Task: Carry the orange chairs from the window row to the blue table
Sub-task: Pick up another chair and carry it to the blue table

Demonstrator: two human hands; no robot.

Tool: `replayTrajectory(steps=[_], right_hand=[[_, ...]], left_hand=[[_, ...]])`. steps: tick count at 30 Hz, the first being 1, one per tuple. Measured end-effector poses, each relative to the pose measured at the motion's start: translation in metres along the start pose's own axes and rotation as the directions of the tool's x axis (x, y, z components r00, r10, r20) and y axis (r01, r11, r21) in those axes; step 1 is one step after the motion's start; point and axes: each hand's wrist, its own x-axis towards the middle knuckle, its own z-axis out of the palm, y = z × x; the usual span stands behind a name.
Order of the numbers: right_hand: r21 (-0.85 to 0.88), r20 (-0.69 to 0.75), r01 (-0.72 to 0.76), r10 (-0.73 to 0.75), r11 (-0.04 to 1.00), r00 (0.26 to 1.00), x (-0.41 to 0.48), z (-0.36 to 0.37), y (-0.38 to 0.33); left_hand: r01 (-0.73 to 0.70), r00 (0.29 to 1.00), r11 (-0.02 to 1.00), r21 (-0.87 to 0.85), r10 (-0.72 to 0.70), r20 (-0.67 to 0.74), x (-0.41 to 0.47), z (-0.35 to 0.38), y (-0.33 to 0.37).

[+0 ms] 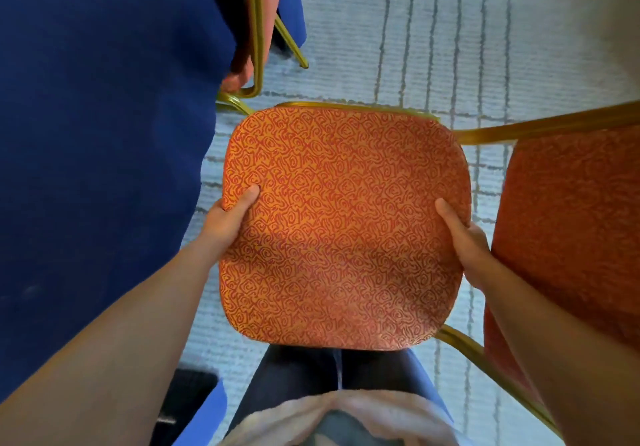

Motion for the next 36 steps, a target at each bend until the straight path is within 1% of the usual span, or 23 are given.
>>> replayTrajectory(steps=[3,7,10,17,20,25,27,29,32,36], right_hand=[[0.008,0.014,-0.002,0.001,1.000,1.000,0.029,0.015,-0.016],[-0.004,0.002,-0.108,0.108,0.994,0.994,0.079,0.034,-0.016],[0.020,0.002,-0.198,0.198,0.980,0.980,0.117,0.048,-0.006],[0.071,0.055,-0.320,0.316,0.945,0.947,0.204,0.073,0.024],[0.082,0.082,-0.353,0.347,0.932,0.934,0.228,0.081,0.033],[0.066,0.082,-0.367,0.361,0.928,0.929,0.256,0.095,0.042],[0.073,0.056,-0.373,0.369,0.925,0.928,0.265,0.100,0.047],[0.075,0.023,-0.363,0.362,0.929,0.932,0.266,0.102,0.051],[0.029,-0.012,-0.354,0.354,0.935,0.935,0.270,0.101,0.055],[-0.029,0.005,-0.356,0.356,0.934,0.934,0.270,0.100,0.054]], left_hand=[[0.046,0.999,0.998,0.031,-0.046,-0.003,0.032,0.007,0.016],[0.074,0.997,0.993,0.089,-0.074,-0.009,0.093,0.027,0.022],[0.087,0.996,0.987,0.139,-0.084,-0.026,0.140,0.042,0.015],[0.067,0.997,0.972,0.226,-0.060,-0.038,0.231,0.078,-0.012],[0.071,0.996,0.971,0.230,-0.057,-0.066,0.254,0.088,-0.024],[0.088,0.994,0.973,0.213,-0.072,-0.080,0.283,0.100,-0.039],[0.079,0.994,0.966,0.245,-0.059,-0.089,0.291,0.105,-0.046],[0.042,0.995,0.962,0.271,-0.016,-0.099,0.291,0.103,-0.049],[0.046,0.993,0.957,0.286,-0.011,-0.120,0.288,0.106,-0.051],[0.077,0.992,0.961,0.265,-0.047,-0.116,0.287,0.107,-0.050]])
